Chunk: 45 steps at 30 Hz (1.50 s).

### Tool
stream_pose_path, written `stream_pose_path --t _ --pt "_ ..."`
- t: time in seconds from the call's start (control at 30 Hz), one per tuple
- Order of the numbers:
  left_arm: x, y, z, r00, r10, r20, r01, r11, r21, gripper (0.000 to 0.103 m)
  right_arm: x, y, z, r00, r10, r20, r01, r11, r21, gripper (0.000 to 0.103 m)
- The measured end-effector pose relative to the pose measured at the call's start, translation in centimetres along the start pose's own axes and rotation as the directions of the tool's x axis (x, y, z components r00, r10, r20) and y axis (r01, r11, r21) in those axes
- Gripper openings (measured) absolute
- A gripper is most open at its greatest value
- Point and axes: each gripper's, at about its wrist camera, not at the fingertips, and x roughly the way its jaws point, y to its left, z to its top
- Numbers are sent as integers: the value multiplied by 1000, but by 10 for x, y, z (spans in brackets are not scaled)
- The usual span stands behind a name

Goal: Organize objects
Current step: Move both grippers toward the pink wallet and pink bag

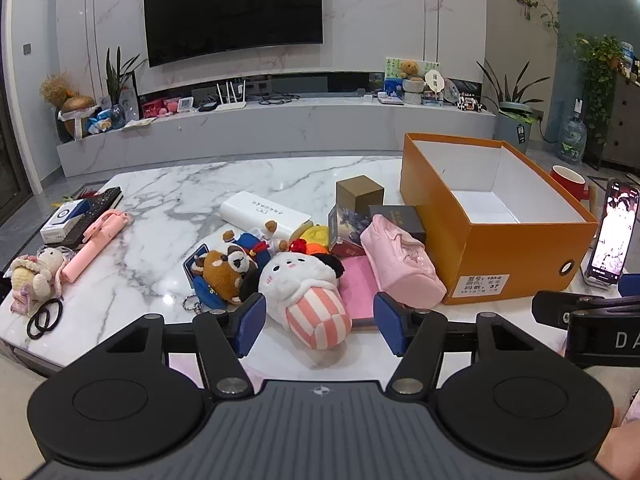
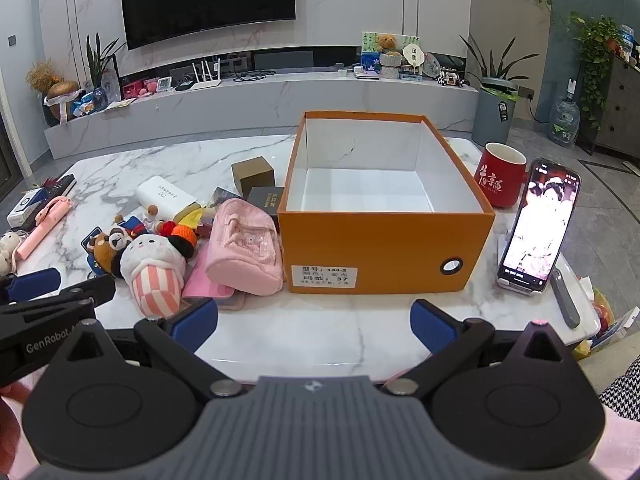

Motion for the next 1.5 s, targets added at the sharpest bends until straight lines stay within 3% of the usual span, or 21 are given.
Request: stream_pose_path --t 0.13,0.33,0.57,1.5 --pt "-2 4 2 1000 -23 -1 23 998 -51 71 0 -1 -1 1000 2 -1 -2 1000 2 102" --pt "-5 -3 4 1000 -7 14 7 1000 4 72 1 -3 -3 1000 7 -6 -7 1000 7 102" --pt "-4 -2 4 999 -40 14 41 999 -10 71 2 -4 -4 1000 9 -11 -9 1000 10 102" --pt "-5 -2 5 1000 -19 5 19 1000 -23 71 4 -1 -5 1000 14 -17 -14 1000 -3 102"
